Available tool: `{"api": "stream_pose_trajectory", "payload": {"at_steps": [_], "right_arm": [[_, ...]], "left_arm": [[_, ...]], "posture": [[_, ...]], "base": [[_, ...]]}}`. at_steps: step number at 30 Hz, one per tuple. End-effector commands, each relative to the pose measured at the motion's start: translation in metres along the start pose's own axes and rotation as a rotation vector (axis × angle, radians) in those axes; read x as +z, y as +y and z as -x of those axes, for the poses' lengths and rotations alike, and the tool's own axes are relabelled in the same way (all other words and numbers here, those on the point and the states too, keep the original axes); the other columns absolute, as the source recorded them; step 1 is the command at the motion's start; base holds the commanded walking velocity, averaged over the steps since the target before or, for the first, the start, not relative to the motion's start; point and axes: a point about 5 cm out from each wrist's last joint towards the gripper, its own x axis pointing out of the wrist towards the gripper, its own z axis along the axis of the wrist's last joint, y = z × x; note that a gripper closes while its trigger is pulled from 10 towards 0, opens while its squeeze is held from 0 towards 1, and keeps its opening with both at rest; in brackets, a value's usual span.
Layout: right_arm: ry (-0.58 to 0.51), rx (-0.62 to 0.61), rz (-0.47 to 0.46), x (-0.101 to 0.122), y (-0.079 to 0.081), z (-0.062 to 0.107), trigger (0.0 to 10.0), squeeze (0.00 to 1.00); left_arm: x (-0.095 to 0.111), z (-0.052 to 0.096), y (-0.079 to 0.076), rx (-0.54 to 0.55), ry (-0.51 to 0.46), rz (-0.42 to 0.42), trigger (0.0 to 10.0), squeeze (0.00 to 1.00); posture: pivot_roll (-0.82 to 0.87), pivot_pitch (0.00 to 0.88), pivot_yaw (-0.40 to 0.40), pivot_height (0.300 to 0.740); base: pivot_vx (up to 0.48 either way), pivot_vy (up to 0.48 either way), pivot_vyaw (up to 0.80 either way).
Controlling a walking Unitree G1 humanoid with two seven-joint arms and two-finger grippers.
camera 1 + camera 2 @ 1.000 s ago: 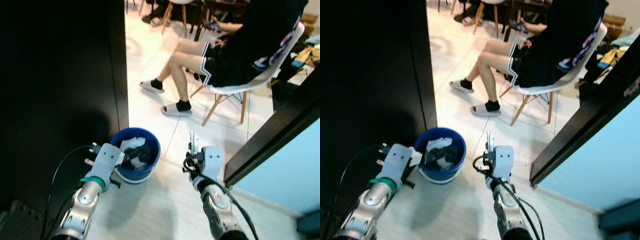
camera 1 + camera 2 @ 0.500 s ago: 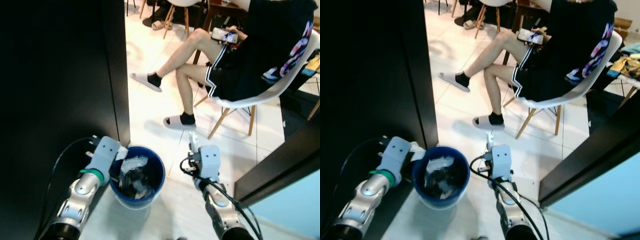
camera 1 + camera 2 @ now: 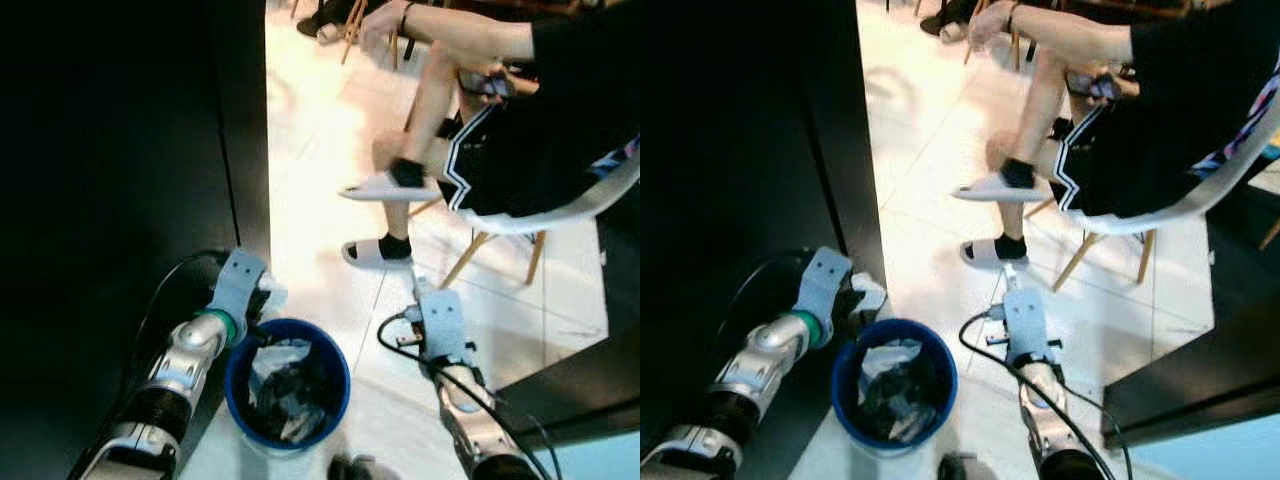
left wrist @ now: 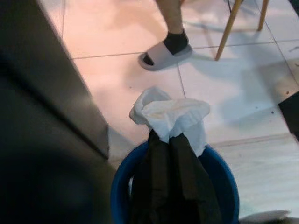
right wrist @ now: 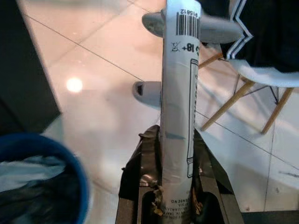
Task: Clean up the room
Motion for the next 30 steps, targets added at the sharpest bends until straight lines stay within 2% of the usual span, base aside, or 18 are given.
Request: {"api": "stream_pose_trajectory", "payload": {"at_steps": [1,4,5,6,7,8,9,10,12,13,14,19,20,21,22,23,28,30], "right_arm": [[0.016,-0.004,0.030,-0.003,0.000,0.003,10.0,0.00],[0.023,-0.022,0.043,-0.003,-0.004,0.003,10.0,0.00],[0.023,-0.022,0.043,-0.003,-0.004,0.003,10.0,0.00],[0.027,-0.029,0.040,-0.002,-0.006,0.002,10.0,0.00],[0.030,-0.024,0.000,-0.002,-0.005,0.002,10.0,0.00],[0.030,-0.024,0.000,-0.002,-0.005,0.002,10.0,0.00],[0.028,-0.014,-0.042,0.000,-0.003,0.002,10.0,0.00],[0.028,-0.014,-0.042,0.000,-0.003,0.002,10.0,0.00],[0.009,0.014,-0.096,0.004,0.002,0.002,10.0,0.00],[0.009,0.014,-0.096,0.004,0.002,0.002,10.0,0.00],[0.002,0.023,-0.099,0.006,0.005,0.003,10.0,0.00],[0.000,0.041,-0.101,0.008,0.011,0.003,10.0,0.00],[0.001,0.053,-0.100,0.009,0.013,0.003,10.0,0.00],[0.001,0.053,-0.100,0.009,0.013,0.003,10.0,0.00],[-0.002,0.064,-0.100,0.010,0.016,0.003,10.0,0.00],[-0.007,0.076,-0.101,0.011,0.018,0.003,10.0,0.00],[-0.022,0.092,-0.112,0.016,0.022,0.003,10.0,0.00],[-0.021,0.095,-0.116,0.017,0.022,0.003,10.0,0.00]], "left_arm": [[-0.015,0.000,-0.010,-0.072,0.056,0.039,10.0,0.00],[-0.021,-0.001,-0.024,-0.159,0.077,0.060,10.0,0.00],[-0.021,-0.001,-0.024,-0.159,0.077,0.060,10.0,0.00],[-0.024,-0.001,-0.031,-0.204,0.092,0.058,10.0,0.00],[-0.031,-0.001,-0.040,-0.234,0.123,0.014,10.0,0.00],[-0.031,-0.001,-0.040,-0.234,0.123,0.014,10.0,0.00],[-0.038,-0.001,-0.046,-0.251,0.152,-0.036,10.0,0.00],[-0.038,-0.001,-0.046,-0.251,0.152,-0.036,10.0,0.00],[-0.052,0.001,-0.052,-0.260,0.216,-0.138,10.0,0.00],[-0.052,0.001,-0.052,-0.260,0.216,-0.138,10.0,0.00],[-0.058,0.003,-0.054,-0.262,0.233,-0.183,10.0,0.00],[-0.065,0.005,-0.058,-0.270,0.241,-0.206,10.0,0.00],[-0.063,0.003,-0.057,-0.240,0.223,-0.216,10.0,0.14],[-0.063,0.003,-0.057,-0.240,0.223,-0.216,10.0,0.14],[-0.060,0.000,-0.056,-0.209,0.213,-0.228,10.0,0.69],[-0.056,-0.002,-0.054,-0.167,0.201,-0.250,10.0,1.00],[-0.039,-0.010,-0.038,-0.044,0.153,-0.273,10.0,1.00],[-0.036,-0.010,-0.033,-0.035,0.151,-0.266,10.0,1.00]], "posture": [[0.02,0.214,0.030,0.740],[0.02,0.228,0.027,0.740],[0.02,0.228,0.027,0.740],[0.01,0.239,0.028,0.740],[0.01,0.247,0.029,0.740],[0.01,0.247,0.029,0.740],[0.01,0.249,0.030,0.740],[0.01,0.249,0.030,0.740],[0.01,0.252,0.031,0.740],[0.01,0.252,0.031,0.740],[0.00,0.256,0.031,0.740],[0.01,0.258,0.026,0.740],[0.01,0.262,0.022,0.740],[0.01,0.262,0.022,0.740],[0.01,0.268,0.018,0.740],[0.01,0.268,0.018,0.740],[0.01,0.272,0.014,0.740],[0.01,0.267,0.013,0.740]], "base": [[0.000,0.000,0.00],[0.000,0.000,0.00],[0.000,0.000,0.00],[0.000,0.000,0.00],[0.000,0.000,0.00],[0.000,0.000,0.00],[0.000,0.000,0.00],[0.000,0.000,0.00],[0.000,0.000,0.00],[0.000,0.000,0.00],[0.000,0.000,0.00],[0.000,0.000,0.00],[0.000,0.000,0.00],[0.000,0.000,0.00],[0.000,0.000,0.00],[0.000,0.000,0.00],[0.000,0.000,0.00],[0.000,0.000,0.00]]}}
